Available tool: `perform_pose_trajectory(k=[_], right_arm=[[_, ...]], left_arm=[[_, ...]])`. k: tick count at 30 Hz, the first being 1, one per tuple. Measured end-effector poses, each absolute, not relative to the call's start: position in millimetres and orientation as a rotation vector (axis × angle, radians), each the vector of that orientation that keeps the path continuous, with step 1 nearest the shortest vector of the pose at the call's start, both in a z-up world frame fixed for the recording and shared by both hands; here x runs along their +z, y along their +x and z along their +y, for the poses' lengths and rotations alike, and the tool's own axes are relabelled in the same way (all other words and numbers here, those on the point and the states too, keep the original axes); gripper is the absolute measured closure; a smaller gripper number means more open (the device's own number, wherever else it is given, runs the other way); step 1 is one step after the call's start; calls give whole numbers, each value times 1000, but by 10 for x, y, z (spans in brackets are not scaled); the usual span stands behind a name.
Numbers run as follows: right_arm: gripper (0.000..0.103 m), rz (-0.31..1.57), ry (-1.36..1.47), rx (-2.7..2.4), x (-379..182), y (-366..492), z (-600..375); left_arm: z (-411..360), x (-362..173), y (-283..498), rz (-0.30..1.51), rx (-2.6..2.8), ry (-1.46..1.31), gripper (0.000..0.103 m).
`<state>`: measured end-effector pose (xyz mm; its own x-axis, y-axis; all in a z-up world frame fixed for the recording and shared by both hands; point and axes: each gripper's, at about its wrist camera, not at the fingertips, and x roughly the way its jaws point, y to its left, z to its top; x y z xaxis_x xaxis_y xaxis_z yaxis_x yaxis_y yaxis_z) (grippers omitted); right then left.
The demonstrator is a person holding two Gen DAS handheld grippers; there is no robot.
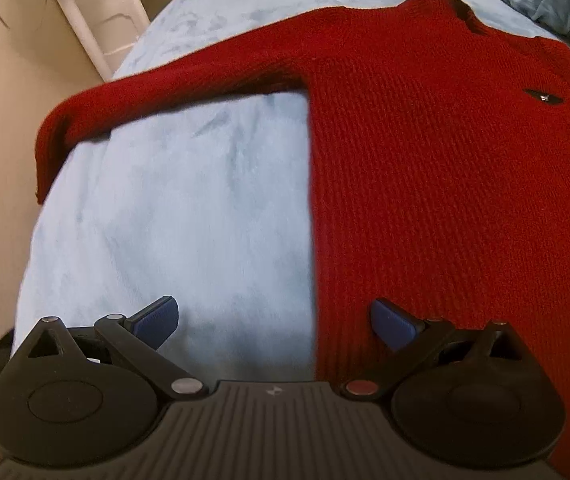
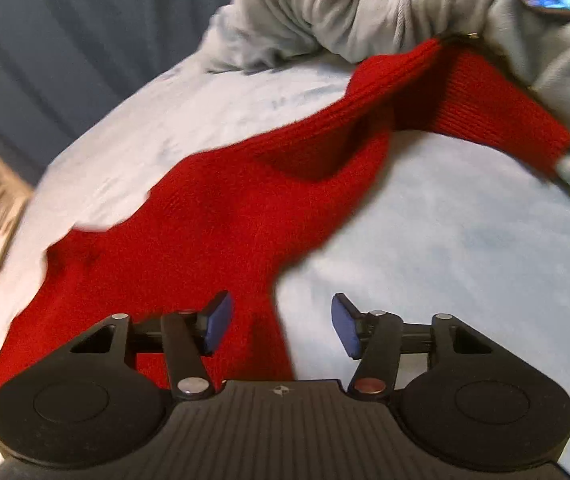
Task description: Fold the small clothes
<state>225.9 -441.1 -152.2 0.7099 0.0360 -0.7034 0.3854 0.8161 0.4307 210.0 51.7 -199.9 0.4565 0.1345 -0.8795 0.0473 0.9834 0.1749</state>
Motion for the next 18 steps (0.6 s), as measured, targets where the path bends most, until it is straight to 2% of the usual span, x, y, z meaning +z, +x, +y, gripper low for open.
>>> perform_pose_trajectory(k=[9, 14, 17, 18], right_arm=[[44, 714, 721, -227, -1183, 360, -4093], [41, 726, 723, -153, -1025, 143, -3856], [30, 725, 669, -163, -960, 67, -3795], [29, 734, 657, -170, -990, 59, -3793]], left_arm=[[451, -1778, 1829, 1077, 32, 108, 1], [405, -1733, 1653, 1086, 17, 125, 1], [411, -1856, 1560, 1148, 2, 101, 1], [411, -1912, 1525, 1171, -8, 90, 1]])
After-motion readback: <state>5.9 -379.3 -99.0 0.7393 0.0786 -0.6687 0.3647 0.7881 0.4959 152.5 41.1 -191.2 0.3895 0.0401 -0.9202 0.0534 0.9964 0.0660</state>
